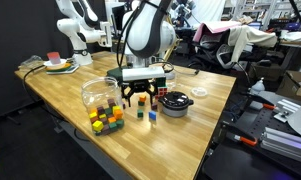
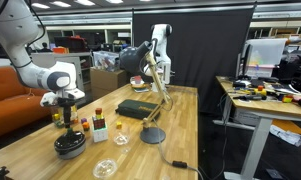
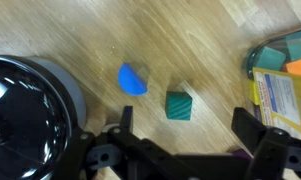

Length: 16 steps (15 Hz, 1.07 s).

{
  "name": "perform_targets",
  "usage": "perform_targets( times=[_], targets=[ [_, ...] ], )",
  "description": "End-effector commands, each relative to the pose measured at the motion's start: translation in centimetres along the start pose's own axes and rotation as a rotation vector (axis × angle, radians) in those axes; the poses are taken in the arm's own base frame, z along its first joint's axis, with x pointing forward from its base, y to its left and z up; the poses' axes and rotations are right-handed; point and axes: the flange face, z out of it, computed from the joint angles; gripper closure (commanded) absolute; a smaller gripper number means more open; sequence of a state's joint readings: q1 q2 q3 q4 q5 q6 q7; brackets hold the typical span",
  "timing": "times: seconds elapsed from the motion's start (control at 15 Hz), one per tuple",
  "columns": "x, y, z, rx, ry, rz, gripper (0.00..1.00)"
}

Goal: Get the green block on the table and put it on the orange block

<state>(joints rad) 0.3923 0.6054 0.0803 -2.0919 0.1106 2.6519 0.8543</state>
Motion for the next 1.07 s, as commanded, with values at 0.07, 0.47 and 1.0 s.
perform_targets(
  times=[0.07, 0.47, 1.0],
  targets=[
    [0.1, -0.2, 1.0, -0.003, 0.0, 0.016, 0.0],
    [0.9, -0.6, 2.0, -0.008, -0.009, 0.014, 0.0],
    [2.3, -1.4, 3.9, -0.019, -0.021, 0.012, 0.0]
  ],
)
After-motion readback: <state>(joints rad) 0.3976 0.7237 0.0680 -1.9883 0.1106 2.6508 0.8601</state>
